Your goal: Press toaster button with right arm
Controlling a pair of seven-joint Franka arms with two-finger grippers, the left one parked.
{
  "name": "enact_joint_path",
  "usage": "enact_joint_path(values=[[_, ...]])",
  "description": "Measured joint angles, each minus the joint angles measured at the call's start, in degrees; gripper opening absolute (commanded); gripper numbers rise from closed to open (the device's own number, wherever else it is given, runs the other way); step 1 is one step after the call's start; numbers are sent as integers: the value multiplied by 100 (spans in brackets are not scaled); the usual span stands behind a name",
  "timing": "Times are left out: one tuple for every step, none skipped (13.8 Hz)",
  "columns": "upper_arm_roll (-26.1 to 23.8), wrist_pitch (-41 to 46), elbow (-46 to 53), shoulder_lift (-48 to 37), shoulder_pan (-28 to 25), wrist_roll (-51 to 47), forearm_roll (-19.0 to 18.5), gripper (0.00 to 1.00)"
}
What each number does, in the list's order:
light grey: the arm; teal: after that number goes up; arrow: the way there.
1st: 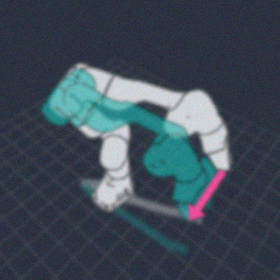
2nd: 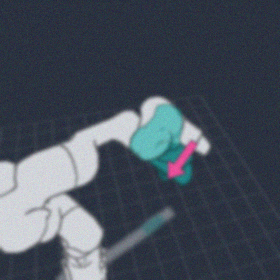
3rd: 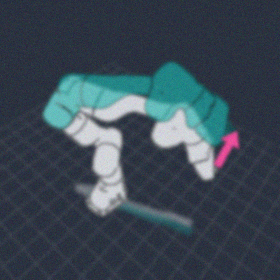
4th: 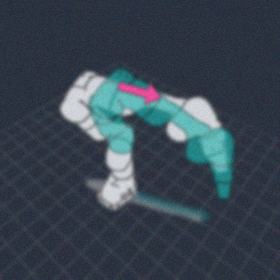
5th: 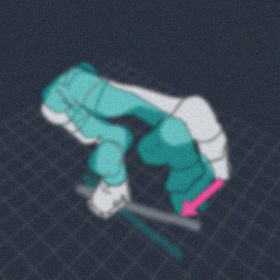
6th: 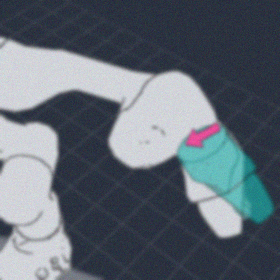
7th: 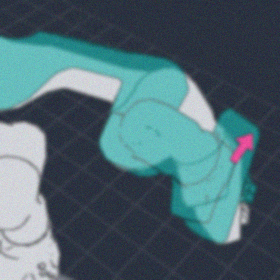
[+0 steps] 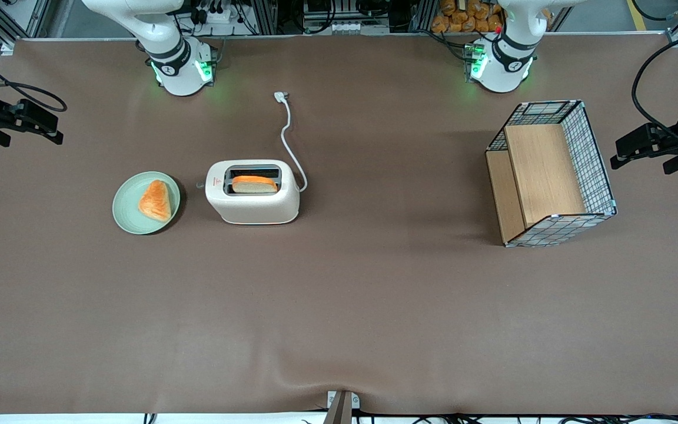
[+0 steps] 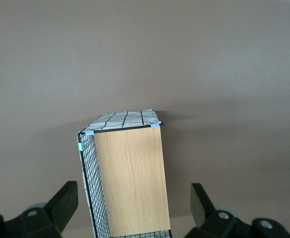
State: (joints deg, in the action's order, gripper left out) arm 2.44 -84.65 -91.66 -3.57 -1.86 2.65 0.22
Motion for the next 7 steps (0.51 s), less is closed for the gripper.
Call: enact_joint_path(values=[[0,0,-8,0,0,0,0,100],[0,0,-20,0,0,0,2,100],[0,0,-44,0,0,0,5,100],[0,0,-71,0,0,0,6,100],[-1,0,-89,0,-1,0,6,100],[-1,0,-96,0,-1,0,7,100],[-2,0,-97,0,-2,0,7,100]])
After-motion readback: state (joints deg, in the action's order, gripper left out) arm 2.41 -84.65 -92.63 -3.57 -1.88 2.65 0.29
